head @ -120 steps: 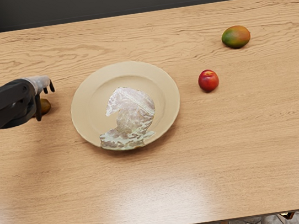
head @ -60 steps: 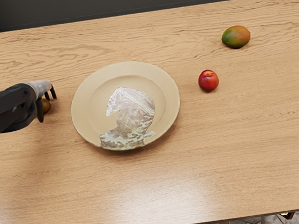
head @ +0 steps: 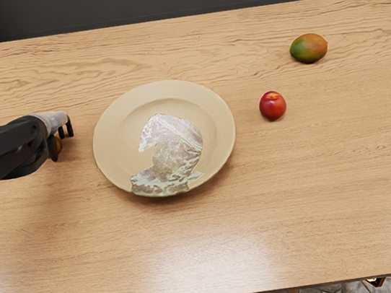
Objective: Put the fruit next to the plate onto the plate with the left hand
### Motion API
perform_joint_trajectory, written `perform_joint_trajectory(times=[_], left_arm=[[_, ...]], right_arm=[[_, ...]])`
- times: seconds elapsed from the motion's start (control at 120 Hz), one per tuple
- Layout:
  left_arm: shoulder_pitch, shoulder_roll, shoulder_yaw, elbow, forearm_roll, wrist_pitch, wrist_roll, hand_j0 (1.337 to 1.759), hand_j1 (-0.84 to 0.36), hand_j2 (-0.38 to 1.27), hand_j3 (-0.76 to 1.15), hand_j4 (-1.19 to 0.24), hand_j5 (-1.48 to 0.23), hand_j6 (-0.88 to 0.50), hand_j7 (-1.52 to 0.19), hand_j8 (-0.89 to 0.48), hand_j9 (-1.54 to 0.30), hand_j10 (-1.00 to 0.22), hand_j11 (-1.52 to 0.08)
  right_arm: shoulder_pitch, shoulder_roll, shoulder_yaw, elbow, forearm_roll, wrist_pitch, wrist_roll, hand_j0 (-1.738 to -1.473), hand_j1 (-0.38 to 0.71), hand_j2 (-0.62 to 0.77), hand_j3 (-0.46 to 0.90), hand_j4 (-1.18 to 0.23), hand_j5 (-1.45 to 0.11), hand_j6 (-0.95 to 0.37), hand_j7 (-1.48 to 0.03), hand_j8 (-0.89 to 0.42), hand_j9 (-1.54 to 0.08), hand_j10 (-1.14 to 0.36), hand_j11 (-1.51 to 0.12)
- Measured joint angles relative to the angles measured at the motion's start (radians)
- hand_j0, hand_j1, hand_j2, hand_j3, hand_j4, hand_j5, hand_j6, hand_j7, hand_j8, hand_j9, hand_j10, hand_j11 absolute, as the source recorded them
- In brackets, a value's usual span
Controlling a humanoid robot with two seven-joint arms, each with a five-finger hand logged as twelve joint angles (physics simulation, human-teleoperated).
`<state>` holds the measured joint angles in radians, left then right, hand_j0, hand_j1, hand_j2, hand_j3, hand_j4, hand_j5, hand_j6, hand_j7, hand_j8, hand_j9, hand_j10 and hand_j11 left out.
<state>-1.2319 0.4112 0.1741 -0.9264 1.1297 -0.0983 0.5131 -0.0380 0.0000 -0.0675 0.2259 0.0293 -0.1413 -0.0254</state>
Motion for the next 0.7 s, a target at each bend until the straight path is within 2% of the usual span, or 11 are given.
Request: perform_joint_trajectory(times=[0.092,0.158,0.167,0.25,0.358,0.517,0.7], left_arm=[[-0.001,0.000,-0.001,0.000,-0.003,-0.003,0.001,1.658,-0.33,0.22,-0.07,-0.25,-0.96,-0.19,-1.03,-0.46,-0.89,-0.55,-0.89],[-0.009,0.000,0.000,0.000,-0.017,-0.011,0.005,1.657,-0.34,0.23,-0.08,-0.31,-0.87,-0.27,-0.91,-0.45,-0.92,-0.54,-0.92],[-0.010,0.000,0.000,0.000,-0.021,-0.012,0.005,1.657,-0.34,0.24,-0.07,-0.17,-1.02,-0.35,-0.80,-0.45,-0.92,-0.54,-0.93],[-0.019,0.001,-0.002,-0.001,-0.034,-0.023,0.006,1.656,-0.35,0.23,-0.05,-0.35,-1.02,-0.38,-0.75,-0.43,-0.95,-0.53,-0.96],[-0.036,0.009,-0.006,-0.011,-0.067,-0.040,0.005,1.655,-0.36,0.25,-0.03,-0.51,-1.02,-0.52,-0.86,-0.42,-0.98,-0.53,-0.98],[-0.080,0.054,-0.009,-0.035,-0.102,-0.067,0.010,1.652,-0.33,0.26,-0.01,-0.64,-1.02,-0.53,-0.95,-0.45,-1.01,-0.56,-1.01],[-0.151,0.067,-0.008,-0.073,-0.142,-0.116,0.031,1.650,-0.32,0.26,-0.01,-0.71,-1.06,-0.51,-1.02,-0.44,-1.04,-0.56,-1.04]], right_arm=[[0.001,0.000,0.000,0.000,0.000,0.000,-0.001,-1.658,-0.31,-0.01,0.00,-0.03,-0.04,-0.03,-0.04,-0.03,-0.04,-0.03,-0.04],[0.001,0.000,0.000,0.000,0.001,-0.001,-0.002,-1.658,-0.31,-0.01,0.00,-0.03,-0.04,-0.03,-0.04,-0.03,-0.04,-0.03,-0.04],[0.001,0.000,0.000,0.000,0.001,-0.001,-0.002,-1.658,-0.31,-0.01,0.00,-0.03,-0.04,-0.03,-0.04,-0.03,-0.04,-0.03,-0.04],[0.001,0.000,0.000,0.000,0.000,-0.001,-0.002,-1.658,-0.31,-0.01,0.00,-0.03,-0.04,-0.03,-0.04,-0.03,-0.04,-0.03,-0.04],[0.001,0.000,0.000,0.000,0.001,-0.001,-0.002,-1.658,-0.31,-0.01,0.00,-0.03,-0.04,-0.03,-0.04,-0.03,-0.04,-0.03,-0.04],[0.001,0.000,0.000,0.000,0.000,-0.001,-0.002,-1.658,-0.31,-0.01,0.00,-0.03,-0.04,-0.03,-0.04,-0.03,-0.04,-0.03,-0.04],[0.001,0.000,0.001,0.000,0.001,-0.002,-0.001,-1.658,-0.31,-0.01,0.00,-0.03,-0.04,-0.03,-0.04,-0.03,-0.04,-0.03,-0.04]])
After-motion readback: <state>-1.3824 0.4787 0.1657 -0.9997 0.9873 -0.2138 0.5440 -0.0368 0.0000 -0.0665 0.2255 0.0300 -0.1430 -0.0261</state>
